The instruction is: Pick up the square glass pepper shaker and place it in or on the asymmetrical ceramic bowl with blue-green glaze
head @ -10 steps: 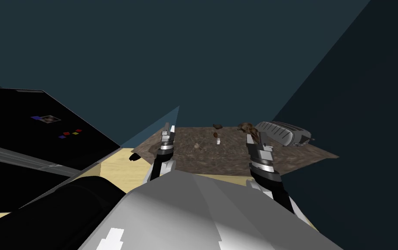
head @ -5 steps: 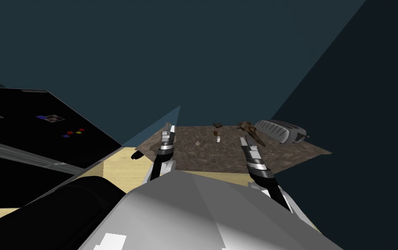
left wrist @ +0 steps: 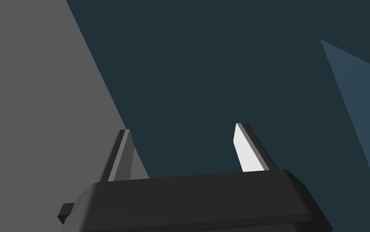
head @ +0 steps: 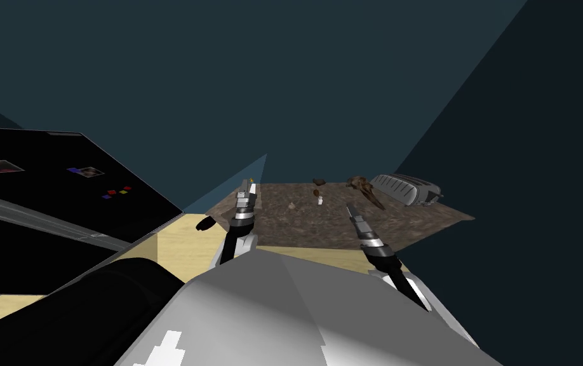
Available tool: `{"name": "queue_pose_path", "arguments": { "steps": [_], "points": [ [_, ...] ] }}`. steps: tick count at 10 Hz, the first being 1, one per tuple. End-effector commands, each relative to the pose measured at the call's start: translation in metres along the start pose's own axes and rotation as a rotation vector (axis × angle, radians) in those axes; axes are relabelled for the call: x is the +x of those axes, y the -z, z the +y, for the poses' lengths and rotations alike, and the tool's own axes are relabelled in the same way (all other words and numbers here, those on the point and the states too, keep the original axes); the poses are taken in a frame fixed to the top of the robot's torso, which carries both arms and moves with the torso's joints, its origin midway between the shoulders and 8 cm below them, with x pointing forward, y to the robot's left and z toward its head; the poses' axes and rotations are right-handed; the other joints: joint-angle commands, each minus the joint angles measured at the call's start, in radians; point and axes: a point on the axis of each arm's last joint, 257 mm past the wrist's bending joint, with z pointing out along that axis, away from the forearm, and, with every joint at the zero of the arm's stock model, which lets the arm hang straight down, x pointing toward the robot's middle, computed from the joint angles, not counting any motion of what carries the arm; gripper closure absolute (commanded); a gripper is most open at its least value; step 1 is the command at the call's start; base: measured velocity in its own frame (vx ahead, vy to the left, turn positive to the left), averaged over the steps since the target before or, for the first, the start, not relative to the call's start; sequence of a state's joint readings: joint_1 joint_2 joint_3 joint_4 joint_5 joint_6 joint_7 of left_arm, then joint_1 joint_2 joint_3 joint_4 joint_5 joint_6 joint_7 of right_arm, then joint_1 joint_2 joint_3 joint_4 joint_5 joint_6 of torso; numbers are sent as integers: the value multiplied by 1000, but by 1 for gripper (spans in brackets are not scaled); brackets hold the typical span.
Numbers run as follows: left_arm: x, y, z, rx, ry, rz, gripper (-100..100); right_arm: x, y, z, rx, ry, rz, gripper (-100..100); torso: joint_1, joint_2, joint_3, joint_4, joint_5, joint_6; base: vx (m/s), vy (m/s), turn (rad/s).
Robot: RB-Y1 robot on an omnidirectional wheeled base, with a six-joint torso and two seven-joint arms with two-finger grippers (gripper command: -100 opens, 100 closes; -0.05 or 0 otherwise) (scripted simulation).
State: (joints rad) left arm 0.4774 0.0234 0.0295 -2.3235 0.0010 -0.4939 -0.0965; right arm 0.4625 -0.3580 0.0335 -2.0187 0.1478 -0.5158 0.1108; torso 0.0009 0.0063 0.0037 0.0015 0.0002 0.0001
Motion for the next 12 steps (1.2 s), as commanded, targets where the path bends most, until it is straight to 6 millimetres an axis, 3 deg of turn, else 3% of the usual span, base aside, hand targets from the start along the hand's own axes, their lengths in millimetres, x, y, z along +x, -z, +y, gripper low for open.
{"name": "queue_pose_path", "arguments": {
  "steps": [1,6,9,11,12],
  "points": [
    [0,0,0,0,0,0,0,11,3,-22,39,64,63,-100,0,0,0,0,0,0,-82,33,20],
    [0,0,0,0,0,0,0,31,22,-93,148,288,260,-100,2,-4,-2,-1,1,0,-52,53,58],
    [0,0,0,0,0,0,0,32,30,-113,179,341,305,-100,2,-7,-4,-1,0,0,3,39,40],
    [0,0,0,0,0,0,0,29,41,-144,221,446,385,-100,2,-7,-4,-2,0,0,16,58,116],
    [0,0,0,0,0,0,0,29,41,-144,221,446,385,-100,3,-8,-5,-2,1,0,19,53,22]
  ]
}}
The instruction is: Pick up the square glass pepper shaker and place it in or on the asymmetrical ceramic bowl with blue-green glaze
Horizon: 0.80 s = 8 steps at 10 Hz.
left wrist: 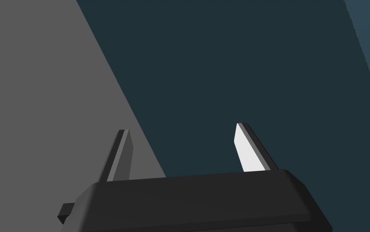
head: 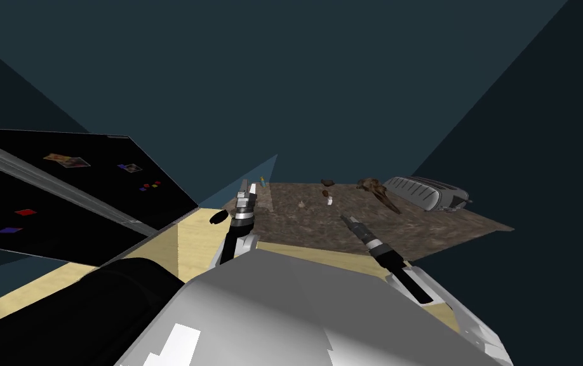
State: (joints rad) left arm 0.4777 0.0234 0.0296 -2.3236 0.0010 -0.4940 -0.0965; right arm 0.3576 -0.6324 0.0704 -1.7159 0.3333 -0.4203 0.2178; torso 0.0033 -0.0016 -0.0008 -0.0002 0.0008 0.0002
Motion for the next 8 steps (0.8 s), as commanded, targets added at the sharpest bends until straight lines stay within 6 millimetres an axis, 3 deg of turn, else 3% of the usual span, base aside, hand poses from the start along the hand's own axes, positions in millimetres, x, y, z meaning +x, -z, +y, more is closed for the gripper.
{"name": "queue_pose_path", "arguments": {
  "steps": [1,4,5,8],
  "points": [
    [0,0,0,0,0,0,0,6,2,-20,26,64,45,-100,0,0,0,0,0,0,25,56,68],
    [0,0,0,0,0,0,0,13,8,-64,84,226,145,-100,2,-3,-2,-1,0,-1,66,84,148],
    [0,0,0,0,0,0,0,15,10,-68,93,225,150,-100,3,-4,-2,-1,1,-1,55,62,43],
    [0,0,0,0,0,0,0,13,22,-116,157,378,244,-100,0,-4,-2,-1,0,-1,80,59,149]
  ]
}}
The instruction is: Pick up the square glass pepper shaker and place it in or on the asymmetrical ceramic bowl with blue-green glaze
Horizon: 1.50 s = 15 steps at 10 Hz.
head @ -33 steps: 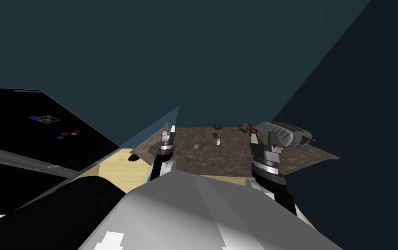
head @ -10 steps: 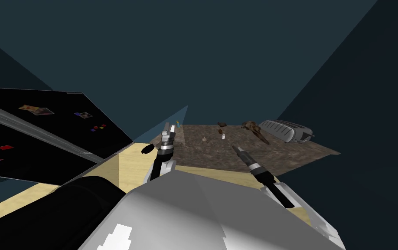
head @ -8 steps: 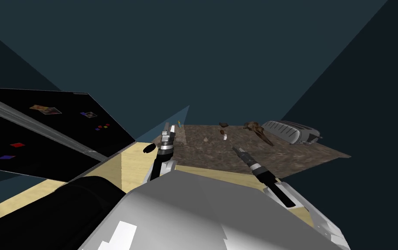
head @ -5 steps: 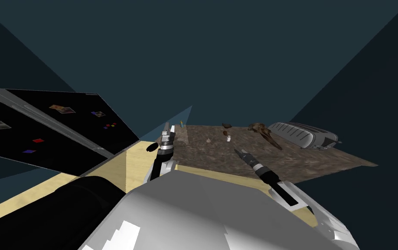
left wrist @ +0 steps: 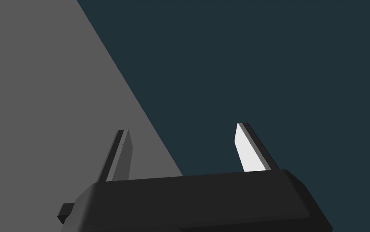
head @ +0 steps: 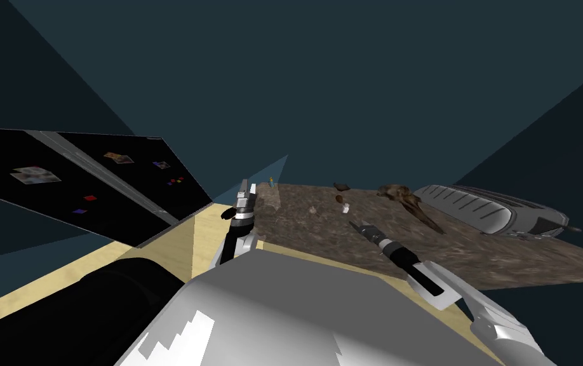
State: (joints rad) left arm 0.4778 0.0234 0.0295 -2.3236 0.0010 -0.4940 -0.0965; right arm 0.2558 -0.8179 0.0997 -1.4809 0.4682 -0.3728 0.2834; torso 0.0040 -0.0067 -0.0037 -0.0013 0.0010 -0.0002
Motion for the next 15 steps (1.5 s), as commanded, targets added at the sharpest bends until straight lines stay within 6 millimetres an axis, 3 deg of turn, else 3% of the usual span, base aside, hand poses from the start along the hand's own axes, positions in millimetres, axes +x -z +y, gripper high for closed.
{"name": "queue_pose_path", "arguments": {
  "steps": [1,9,10,11,12,13,14,15],
  "points": [
    [0,0,0,0,0,0,0,8,6,-24,37,81,50,-100,0,0,0,0,0,0,105,94,139],
    [0,0,0,0,0,0,0,11,31,-124,168,383,220,-100,0,2,1,0,0,1,89,62,119],
    [0,0,0,0,0,0,0,10,26,-117,158,359,206,-100,0,3,2,1,0,1,29,18,23],
    [0,0,0,0,0,0,0,9,27,-119,160,364,208,0,-1,5,3,1,0,1,6,3,-4],
    [0,0,0,0,0,0,0,18,24,-118,171,357,209,-100,-2,7,4,1,-1,1,71,-24,90],
    [0,0,0,0,0,0,0,14,25,-118,166,358,208,-100,-4,4,2,1,-1,1,45,-18,30],
    [0,0,0,0,0,0,0,15,25,-118,167,359,208,100,-4,5,2,1,-1,1,6,-3,-5],
    [0,0,0,0,0,0,0,14,25,-119,168,359,208,100,-3,7,4,1,-1,1,6,-4,-6]
  ]
}}
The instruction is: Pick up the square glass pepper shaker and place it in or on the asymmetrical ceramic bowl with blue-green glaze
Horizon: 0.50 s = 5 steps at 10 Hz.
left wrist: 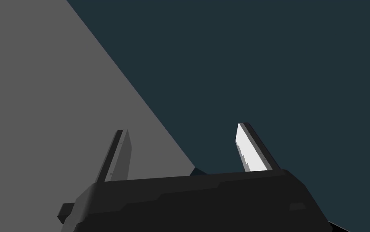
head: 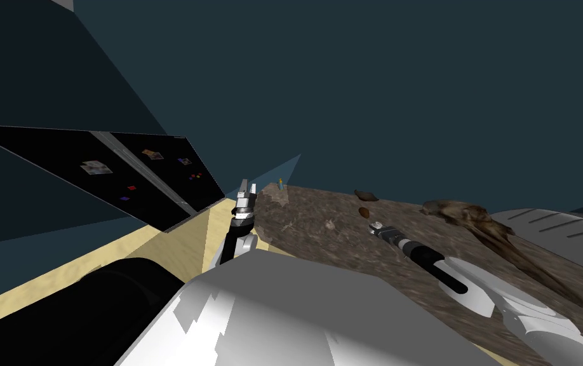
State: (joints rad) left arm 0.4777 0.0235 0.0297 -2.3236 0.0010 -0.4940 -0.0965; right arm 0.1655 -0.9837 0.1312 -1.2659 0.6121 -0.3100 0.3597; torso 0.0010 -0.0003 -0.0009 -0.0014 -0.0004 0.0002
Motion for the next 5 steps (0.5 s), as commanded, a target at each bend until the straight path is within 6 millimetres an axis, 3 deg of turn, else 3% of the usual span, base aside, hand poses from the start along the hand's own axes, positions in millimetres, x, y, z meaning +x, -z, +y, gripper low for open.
{"name": "queue_pose_path", "arguments": {
  "steps": [1,3,4,5],
  "points": [
    [0,0,0,0,0,0,0,0,0,0,0,0,0,100,0,0,0,0,0,0,0,0,0],
    [0,0,0,0,0,0,0,0,0,0,-1,0,0,100,0,-1,0,0,0,0,0,0,0],
    [0,0,0,0,0,0,0,0,0,0,-1,0,0,0,0,-1,0,0,0,0,0,0,0],
    [0,0,0,0,0,0,0,0,0,0,-1,1,0,100,-1,-1,0,0,0,0,0,0,0]
  ]
}}
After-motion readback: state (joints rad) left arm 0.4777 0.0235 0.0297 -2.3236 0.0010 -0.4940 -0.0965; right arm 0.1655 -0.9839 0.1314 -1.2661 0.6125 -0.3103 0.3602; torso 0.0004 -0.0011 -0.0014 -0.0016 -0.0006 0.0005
